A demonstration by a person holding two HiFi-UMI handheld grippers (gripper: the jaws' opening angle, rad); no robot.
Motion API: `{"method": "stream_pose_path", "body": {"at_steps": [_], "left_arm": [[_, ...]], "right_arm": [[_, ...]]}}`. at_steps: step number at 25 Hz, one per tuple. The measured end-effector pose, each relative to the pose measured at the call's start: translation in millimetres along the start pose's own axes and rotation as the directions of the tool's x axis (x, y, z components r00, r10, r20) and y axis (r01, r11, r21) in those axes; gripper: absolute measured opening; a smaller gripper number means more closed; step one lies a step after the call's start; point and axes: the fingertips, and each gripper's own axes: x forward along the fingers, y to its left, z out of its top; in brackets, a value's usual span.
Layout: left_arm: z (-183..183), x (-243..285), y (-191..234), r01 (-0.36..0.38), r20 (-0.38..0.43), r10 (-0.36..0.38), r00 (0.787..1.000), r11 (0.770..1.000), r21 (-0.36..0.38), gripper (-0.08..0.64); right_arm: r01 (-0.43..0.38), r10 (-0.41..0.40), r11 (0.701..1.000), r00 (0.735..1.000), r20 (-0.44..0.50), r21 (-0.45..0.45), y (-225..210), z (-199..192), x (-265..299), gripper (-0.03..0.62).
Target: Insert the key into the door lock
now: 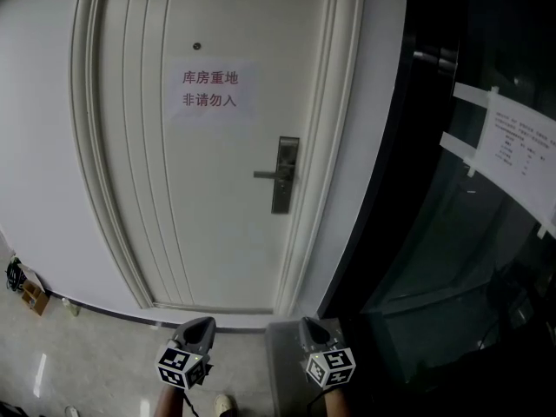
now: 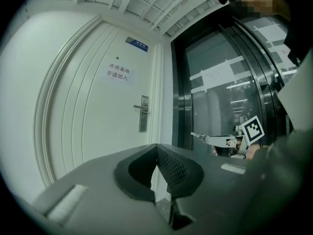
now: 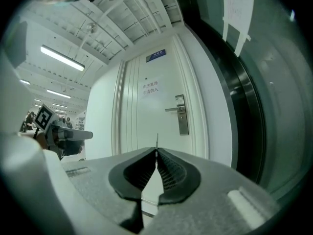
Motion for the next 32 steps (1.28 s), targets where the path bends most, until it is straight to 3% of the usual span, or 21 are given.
{"method": "stream_pose_path", "body": {"at_steps": [20,32], "left_arm": [[19.0,153.1,126.0,0.092,-0.003,-0.092,0.996,0.996,-0.012,0.003],[25.0,232.2,203.6,0.120,-0.003,-0.120,0.993,0.993,-0.022,0.003]], "right_arm": [[0.102,-0.102,0.995,0.995,0.002,-0.011,-54.3,22.6,169.0,0.011],[0.175,-0.175,0.981,0.985,0.008,-0.085,-89.9,37.0,262.7,0.011]]}}
